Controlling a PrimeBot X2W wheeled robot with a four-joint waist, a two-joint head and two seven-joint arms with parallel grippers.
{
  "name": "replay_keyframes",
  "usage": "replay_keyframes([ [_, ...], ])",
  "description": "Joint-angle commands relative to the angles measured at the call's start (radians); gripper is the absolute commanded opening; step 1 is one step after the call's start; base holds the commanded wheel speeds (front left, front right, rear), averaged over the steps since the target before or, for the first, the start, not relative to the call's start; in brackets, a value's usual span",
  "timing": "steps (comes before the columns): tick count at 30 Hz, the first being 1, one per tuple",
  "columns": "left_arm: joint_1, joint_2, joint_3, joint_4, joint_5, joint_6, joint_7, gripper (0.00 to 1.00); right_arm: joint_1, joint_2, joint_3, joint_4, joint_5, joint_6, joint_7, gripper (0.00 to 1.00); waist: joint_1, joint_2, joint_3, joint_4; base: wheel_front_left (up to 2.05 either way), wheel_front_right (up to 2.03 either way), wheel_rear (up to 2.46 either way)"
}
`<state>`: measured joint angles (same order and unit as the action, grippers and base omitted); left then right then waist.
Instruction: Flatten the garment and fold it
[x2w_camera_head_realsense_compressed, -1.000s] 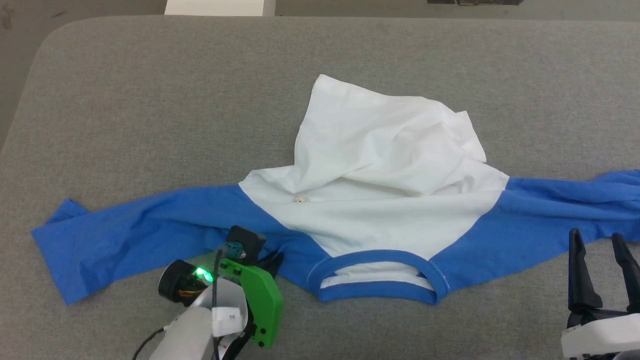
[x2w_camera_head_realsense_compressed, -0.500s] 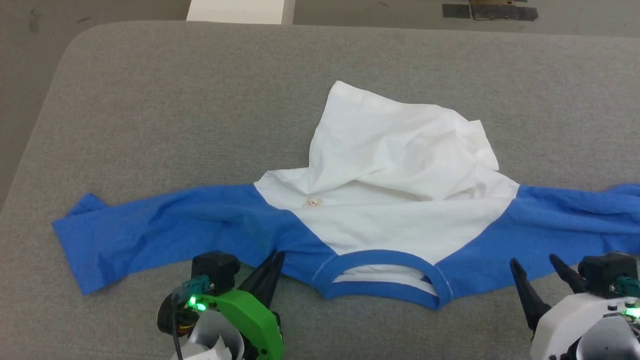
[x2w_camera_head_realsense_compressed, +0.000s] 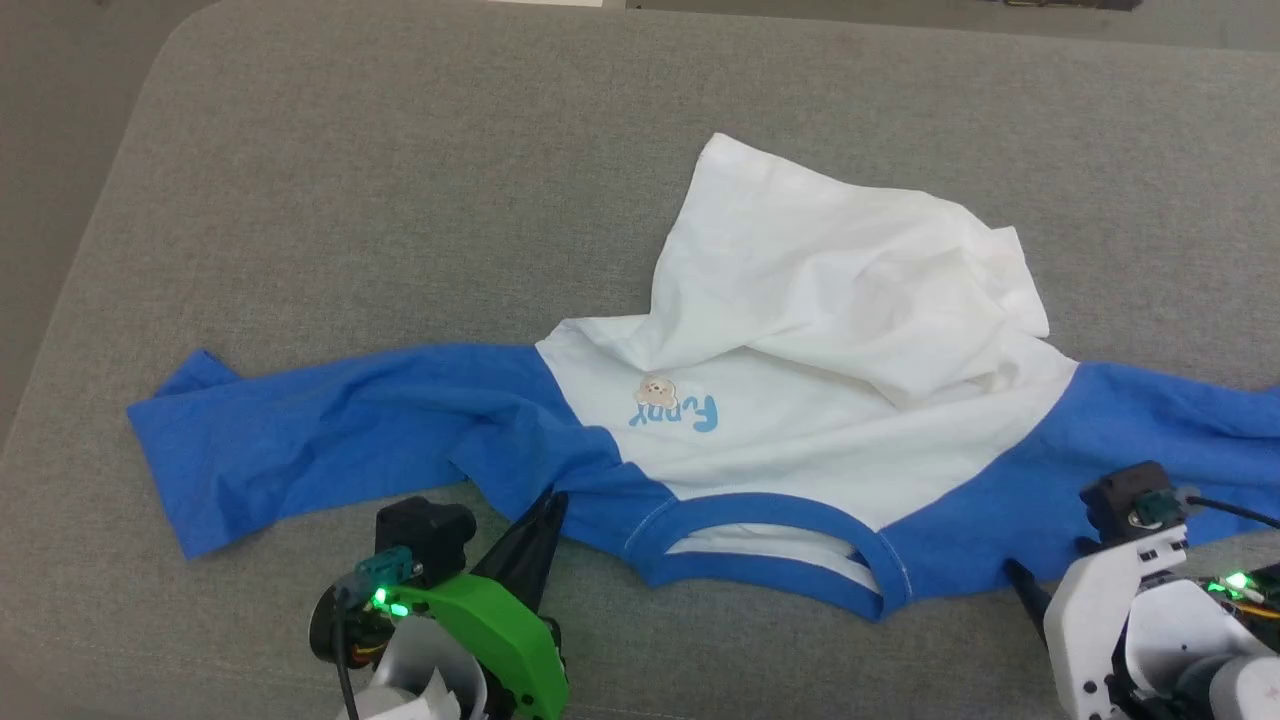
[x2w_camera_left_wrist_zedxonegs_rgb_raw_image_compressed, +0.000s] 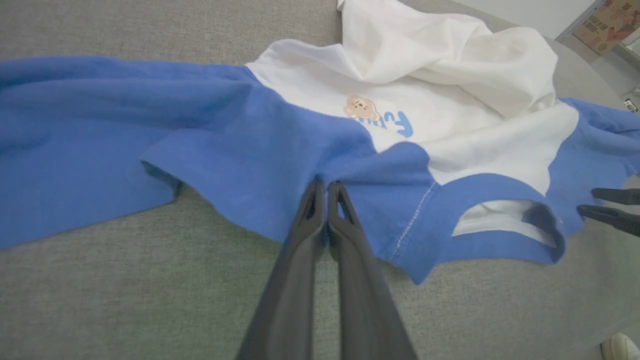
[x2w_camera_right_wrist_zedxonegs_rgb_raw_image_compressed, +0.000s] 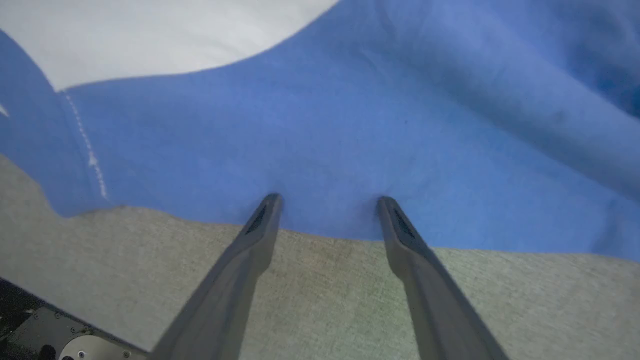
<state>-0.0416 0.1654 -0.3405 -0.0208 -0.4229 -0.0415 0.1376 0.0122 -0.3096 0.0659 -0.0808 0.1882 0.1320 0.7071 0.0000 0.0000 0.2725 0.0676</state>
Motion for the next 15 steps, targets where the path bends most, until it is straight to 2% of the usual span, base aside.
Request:
replay_keyframes([
  [1, -0.008, 0.006, 0.0, -0.004, -0.012, 0.003, 0.002, 0.0, -0.024, -0.013, 0.022, 0.02, 0.011, -0.001, 0.016, 1.0, 0.0, 0.0, 0.01, 0.009, 0.0, 0.0, 0.0],
  [8, -0.041, -0.002, -0.018, 0.003, -0.017, -0.007, 0.008, 0.0, -0.087, -0.093, 0.156, 0.108, 0.083, -0.001, 0.149, 1.0, 0.0, 0.0, 0.031, 0.026, 0.0, 0.0, 0.0],
  [9, -0.044, -0.003, -0.019, 0.005, -0.019, -0.009, 0.007, 0.0, -0.092, -0.101, 0.163, 0.115, 0.094, -0.001, 0.167, 0.69, 0.0, 0.0, 0.033, 0.027, 0.0, 0.0, 0.0],
  [10, -0.049, -0.005, -0.021, 0.007, -0.022, -0.011, 0.006, 0.0, -0.098, -0.111, 0.173, 0.12, 0.105, -0.001, 0.181, 0.22, 0.0, 0.0, 0.034, 0.029, 0.0, 0.0, 0.0],
  [11, -0.052, -0.006, -0.021, 0.009, -0.024, -0.012, 0.004, 0.0, -0.103, -0.117, 0.174, 0.12, 0.11, -0.001, 0.183, 0.0, 0.0, 0.0, 0.035, 0.029, 0.0, 0.0, 0.0],
  [15, -0.054, -0.011, -0.013, 0.021, -0.039, -0.014, -0.015, 0.0, -0.113, -0.109, 0.138, 0.112, 0.118, -0.001, 0.134, 0.0, 0.0, 0.0, 0.021, 0.025, 0.0, 0.0, 0.0],
])
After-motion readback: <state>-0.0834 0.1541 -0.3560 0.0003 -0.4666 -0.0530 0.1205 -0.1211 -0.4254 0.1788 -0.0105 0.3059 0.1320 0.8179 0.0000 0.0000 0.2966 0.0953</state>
